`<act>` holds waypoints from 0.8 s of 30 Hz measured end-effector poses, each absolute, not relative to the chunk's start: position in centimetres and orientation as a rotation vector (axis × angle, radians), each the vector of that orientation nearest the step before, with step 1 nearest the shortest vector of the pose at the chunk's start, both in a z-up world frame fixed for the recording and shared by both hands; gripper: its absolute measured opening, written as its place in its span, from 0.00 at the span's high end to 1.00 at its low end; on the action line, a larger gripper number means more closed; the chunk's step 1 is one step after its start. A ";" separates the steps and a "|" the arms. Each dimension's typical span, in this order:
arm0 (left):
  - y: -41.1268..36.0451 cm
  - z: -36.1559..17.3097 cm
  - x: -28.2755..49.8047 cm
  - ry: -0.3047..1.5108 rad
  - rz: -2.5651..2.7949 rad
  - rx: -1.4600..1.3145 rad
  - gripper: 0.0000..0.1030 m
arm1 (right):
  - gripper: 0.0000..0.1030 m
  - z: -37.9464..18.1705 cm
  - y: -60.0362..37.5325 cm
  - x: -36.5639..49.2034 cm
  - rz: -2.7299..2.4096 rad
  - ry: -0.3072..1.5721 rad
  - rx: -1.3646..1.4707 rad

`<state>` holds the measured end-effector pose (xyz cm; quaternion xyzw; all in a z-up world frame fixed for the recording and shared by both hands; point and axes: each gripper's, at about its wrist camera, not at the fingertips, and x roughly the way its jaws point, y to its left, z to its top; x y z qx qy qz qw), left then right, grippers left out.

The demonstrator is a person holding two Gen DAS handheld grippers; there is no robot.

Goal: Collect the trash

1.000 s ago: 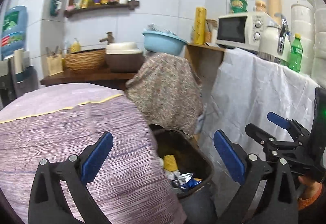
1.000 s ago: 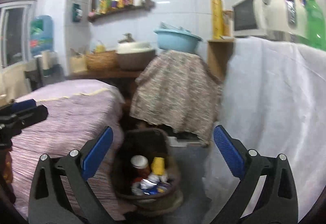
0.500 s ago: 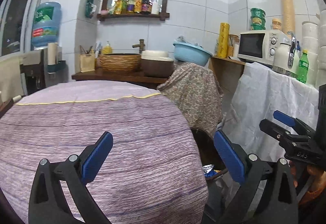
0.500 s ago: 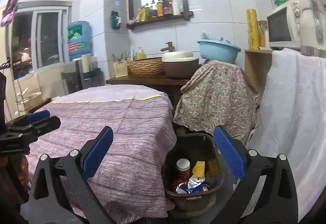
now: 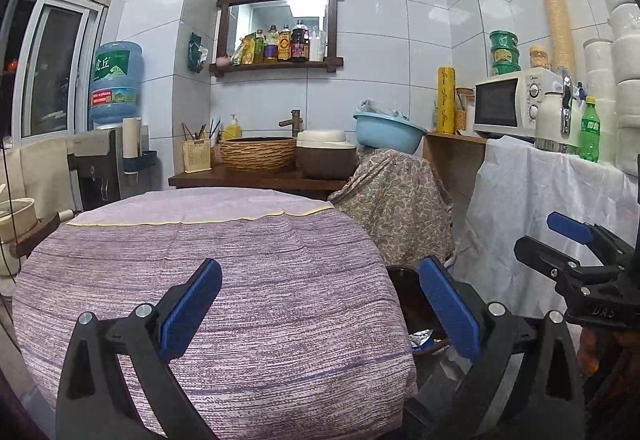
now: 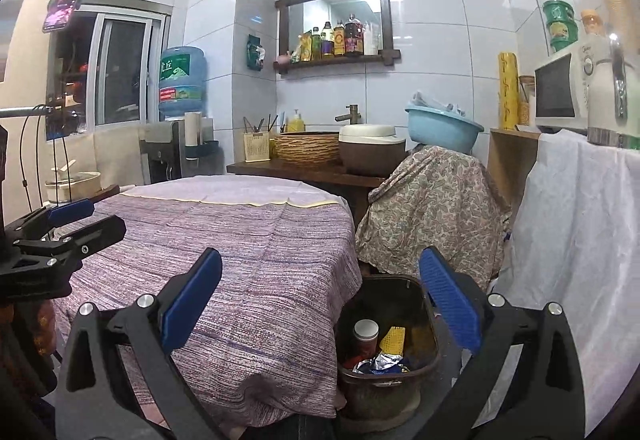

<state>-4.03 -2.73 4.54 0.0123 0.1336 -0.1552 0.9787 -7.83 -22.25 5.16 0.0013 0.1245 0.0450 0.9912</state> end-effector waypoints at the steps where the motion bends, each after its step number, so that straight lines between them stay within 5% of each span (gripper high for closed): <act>1: -2.8 4.6 -4.0 0.267 -0.309 0.021 0.05 | 0.05 5.2 -22.2 -8.0 0.090 0.246 0.001; 24: -3.4 4.5 -4.3 0.270 -0.288 0.054 0.05 | 0.05 5.5 -22.5 -8.5 0.074 0.250 0.007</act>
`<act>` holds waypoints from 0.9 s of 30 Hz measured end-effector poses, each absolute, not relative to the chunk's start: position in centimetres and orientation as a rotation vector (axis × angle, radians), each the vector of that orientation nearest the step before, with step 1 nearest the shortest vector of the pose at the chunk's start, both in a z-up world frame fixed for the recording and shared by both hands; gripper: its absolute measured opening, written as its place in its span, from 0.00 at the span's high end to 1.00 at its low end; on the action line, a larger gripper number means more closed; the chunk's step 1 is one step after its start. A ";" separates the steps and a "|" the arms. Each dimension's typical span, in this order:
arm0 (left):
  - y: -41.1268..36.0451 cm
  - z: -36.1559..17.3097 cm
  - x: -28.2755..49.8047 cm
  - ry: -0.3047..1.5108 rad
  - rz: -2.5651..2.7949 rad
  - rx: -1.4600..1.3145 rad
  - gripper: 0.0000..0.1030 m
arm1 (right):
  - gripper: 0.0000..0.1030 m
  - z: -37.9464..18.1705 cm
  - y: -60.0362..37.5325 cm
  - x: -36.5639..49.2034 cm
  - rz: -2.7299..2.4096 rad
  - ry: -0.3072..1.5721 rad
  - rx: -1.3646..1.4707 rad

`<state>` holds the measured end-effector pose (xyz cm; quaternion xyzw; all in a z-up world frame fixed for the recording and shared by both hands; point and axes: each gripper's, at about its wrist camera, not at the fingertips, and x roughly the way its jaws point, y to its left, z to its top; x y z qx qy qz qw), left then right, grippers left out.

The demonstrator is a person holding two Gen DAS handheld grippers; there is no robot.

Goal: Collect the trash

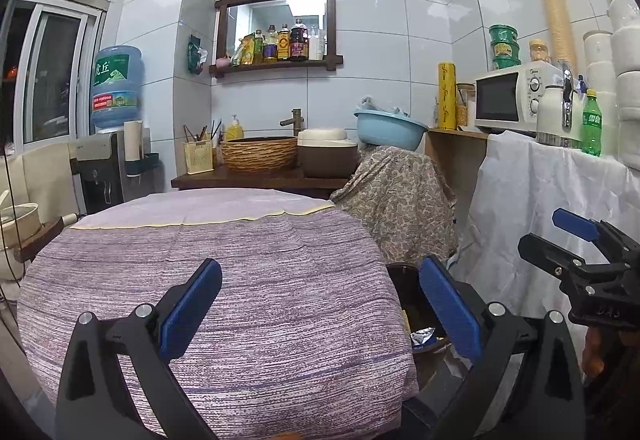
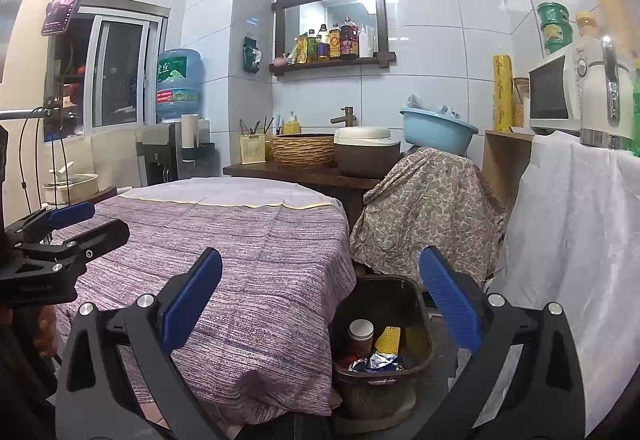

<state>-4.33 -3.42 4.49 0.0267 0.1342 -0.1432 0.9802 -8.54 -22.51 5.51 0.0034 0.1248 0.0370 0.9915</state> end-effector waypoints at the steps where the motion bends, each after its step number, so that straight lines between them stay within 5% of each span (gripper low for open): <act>1: -3.4 4.5 -4.4 0.271 -0.278 0.054 0.05 | 0.05 5.5 -22.5 -8.5 0.075 0.251 0.006; 27: -3.6 4.5 -4.5 0.276 -0.259 0.052 0.05 | 0.05 4.9 -22.4 -8.4 0.075 0.259 0.017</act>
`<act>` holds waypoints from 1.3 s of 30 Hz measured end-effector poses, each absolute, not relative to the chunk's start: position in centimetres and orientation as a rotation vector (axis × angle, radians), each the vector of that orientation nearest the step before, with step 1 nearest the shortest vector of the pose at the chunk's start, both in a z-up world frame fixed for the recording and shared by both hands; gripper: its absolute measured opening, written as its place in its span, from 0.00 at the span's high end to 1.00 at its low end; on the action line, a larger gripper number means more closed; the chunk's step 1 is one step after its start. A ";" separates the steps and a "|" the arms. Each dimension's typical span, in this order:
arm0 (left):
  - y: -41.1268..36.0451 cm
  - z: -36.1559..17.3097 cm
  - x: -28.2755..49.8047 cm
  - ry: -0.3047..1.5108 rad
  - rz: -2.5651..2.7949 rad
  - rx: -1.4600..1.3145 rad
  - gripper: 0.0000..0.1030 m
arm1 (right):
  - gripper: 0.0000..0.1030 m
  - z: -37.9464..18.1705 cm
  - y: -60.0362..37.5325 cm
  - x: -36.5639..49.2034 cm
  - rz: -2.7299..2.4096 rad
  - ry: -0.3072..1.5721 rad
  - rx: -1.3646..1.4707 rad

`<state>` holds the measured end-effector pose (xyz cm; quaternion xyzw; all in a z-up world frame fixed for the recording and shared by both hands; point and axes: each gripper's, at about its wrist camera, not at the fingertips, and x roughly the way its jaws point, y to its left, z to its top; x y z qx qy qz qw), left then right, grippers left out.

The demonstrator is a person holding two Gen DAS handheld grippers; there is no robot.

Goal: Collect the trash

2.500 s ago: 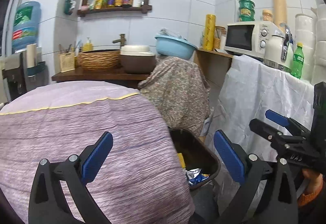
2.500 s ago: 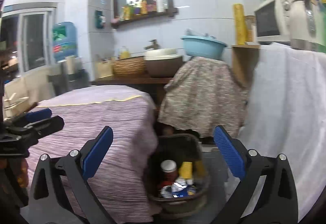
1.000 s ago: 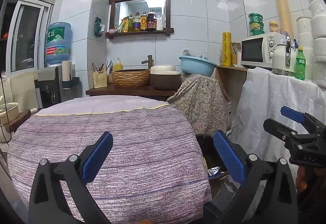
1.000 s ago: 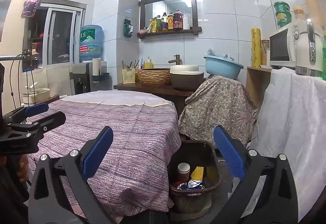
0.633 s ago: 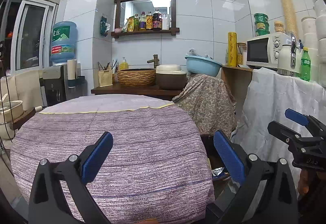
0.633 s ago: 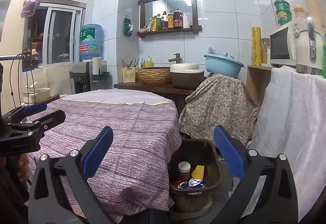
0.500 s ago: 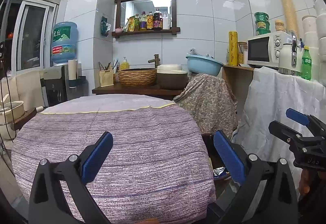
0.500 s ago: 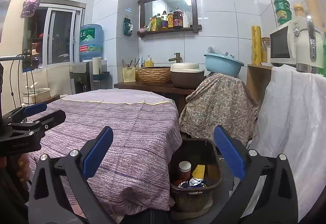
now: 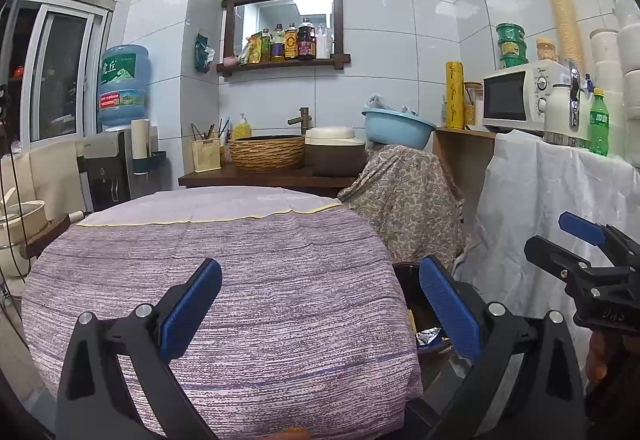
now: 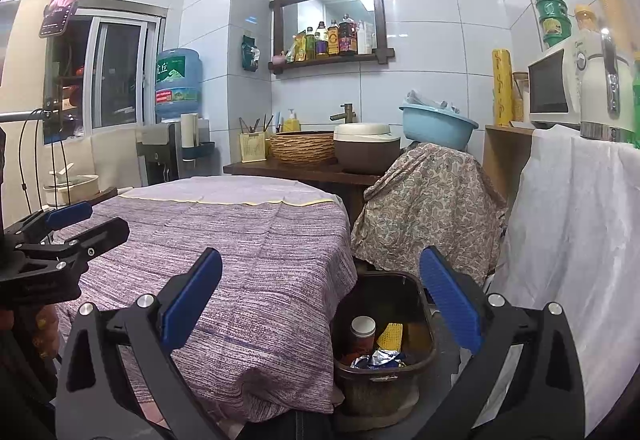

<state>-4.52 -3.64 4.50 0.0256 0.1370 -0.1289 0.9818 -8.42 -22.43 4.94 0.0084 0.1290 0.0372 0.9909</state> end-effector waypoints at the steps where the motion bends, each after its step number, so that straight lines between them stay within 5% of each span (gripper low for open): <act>1: -3.7 4.5 -4.5 0.276 -0.258 0.052 0.05 | 0.05 4.9 -22.4 -8.4 0.075 0.259 0.017; 39: -4.3 4.2 -4.3 0.294 -0.278 0.065 0.05 | 0.05 4.5 -21.7 -8.3 0.052 0.275 0.043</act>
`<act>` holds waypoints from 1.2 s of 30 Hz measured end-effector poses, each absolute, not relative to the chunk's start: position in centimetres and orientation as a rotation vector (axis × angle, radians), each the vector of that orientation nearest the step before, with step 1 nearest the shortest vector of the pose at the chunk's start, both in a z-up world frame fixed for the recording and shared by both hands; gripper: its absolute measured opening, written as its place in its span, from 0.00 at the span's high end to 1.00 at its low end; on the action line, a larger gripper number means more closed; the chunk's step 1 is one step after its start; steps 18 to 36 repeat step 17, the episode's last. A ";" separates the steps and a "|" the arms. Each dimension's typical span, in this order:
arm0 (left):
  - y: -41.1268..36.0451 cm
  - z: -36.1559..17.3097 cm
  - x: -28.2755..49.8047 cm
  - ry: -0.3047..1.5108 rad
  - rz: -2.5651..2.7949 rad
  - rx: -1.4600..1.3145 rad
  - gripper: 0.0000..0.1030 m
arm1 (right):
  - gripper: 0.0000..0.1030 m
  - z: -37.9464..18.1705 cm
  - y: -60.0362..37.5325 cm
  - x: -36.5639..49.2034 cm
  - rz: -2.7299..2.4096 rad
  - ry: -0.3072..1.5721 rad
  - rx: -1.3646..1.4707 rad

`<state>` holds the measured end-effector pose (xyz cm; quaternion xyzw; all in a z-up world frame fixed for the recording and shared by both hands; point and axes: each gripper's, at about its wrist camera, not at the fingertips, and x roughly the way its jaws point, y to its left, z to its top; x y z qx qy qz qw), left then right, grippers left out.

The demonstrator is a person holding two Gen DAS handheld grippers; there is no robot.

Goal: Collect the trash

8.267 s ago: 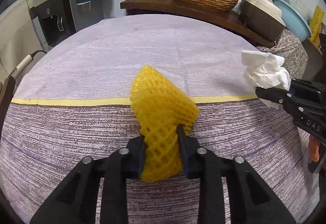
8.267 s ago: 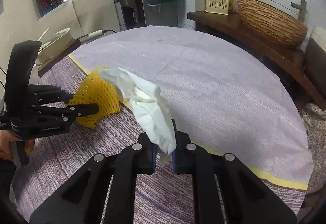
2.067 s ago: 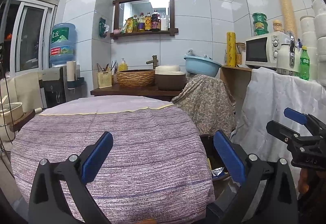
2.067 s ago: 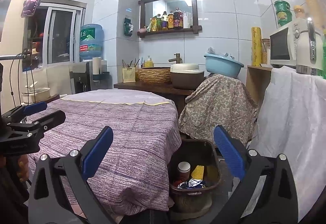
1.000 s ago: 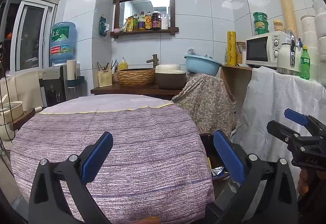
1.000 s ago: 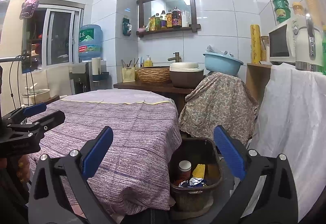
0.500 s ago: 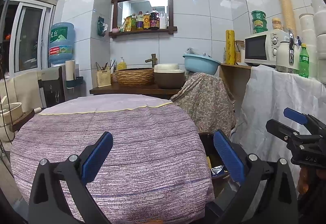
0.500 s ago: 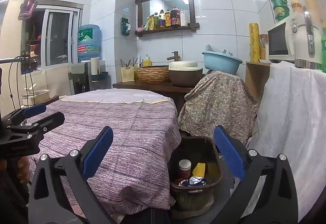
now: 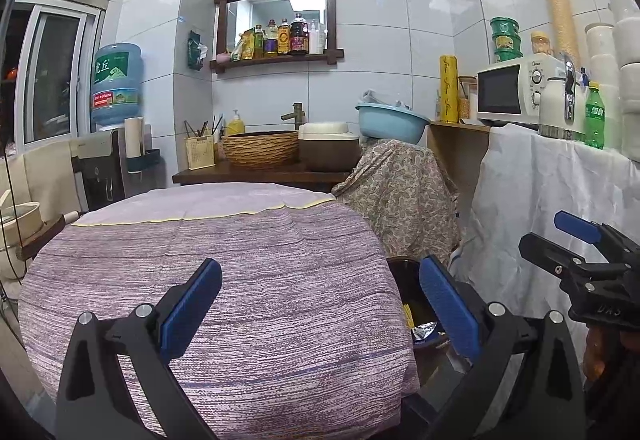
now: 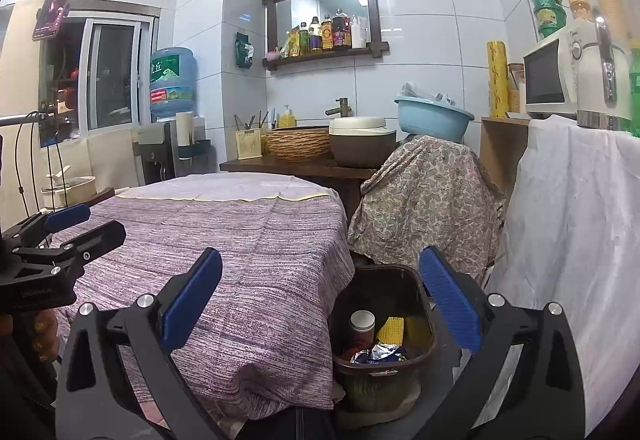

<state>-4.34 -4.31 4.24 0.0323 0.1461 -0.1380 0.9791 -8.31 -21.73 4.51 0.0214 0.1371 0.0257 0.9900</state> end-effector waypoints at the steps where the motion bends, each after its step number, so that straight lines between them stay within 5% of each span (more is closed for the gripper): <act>1: -4.3 4.2 -4.3 0.296 -0.278 0.066 0.05 | 0.05 4.5 -21.7 -8.3 0.051 0.276 0.045; 36: -4.7 4.1 -3.9 0.314 -0.278 0.072 0.05 | 0.05 4.2 -21.9 -8.2 0.042 0.284 0.060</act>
